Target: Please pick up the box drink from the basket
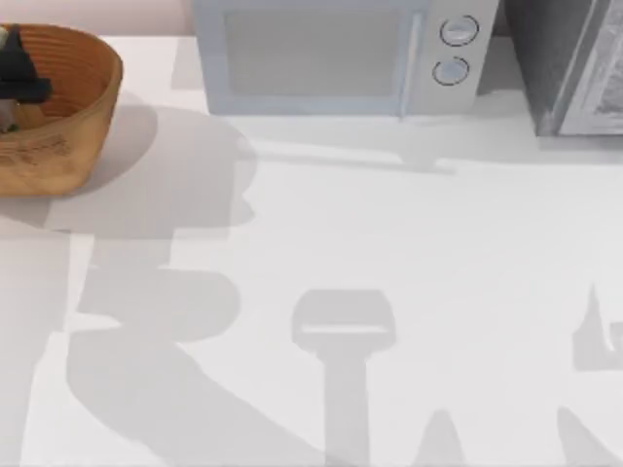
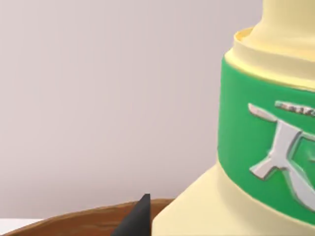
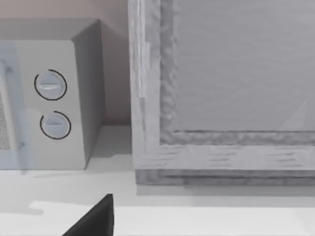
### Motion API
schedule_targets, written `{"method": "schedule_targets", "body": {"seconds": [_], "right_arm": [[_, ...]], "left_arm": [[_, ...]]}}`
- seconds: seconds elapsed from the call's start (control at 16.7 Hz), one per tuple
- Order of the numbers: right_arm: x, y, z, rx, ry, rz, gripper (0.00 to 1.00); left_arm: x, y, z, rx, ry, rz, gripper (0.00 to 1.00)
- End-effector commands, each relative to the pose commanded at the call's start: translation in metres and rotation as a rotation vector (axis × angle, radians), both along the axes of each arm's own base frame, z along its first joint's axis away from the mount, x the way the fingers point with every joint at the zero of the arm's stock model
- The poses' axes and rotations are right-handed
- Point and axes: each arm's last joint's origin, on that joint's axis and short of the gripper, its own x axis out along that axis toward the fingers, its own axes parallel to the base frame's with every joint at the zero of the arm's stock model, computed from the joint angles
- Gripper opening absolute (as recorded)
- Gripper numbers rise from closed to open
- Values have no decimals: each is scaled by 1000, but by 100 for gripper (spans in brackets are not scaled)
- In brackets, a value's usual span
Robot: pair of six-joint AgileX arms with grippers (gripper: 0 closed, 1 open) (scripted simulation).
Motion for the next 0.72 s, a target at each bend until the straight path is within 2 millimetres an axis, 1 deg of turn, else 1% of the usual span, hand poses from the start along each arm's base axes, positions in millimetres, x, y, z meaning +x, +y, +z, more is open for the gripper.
{"method": "schedule_targets", "body": {"seconds": [0.42, 0.48, 0.72], "right_arm": [[0, 0, 0, 0, 0, 0, 100], [0, 0, 0, 0, 0, 0, 100], [0, 0, 0, 0, 0, 0, 100]], "left_arm": [[0, 0, 0, 0, 0, 0, 2], [0, 0, 0, 0, 0, 0, 0], [0, 0, 0, 0, 0, 0, 0]]}}
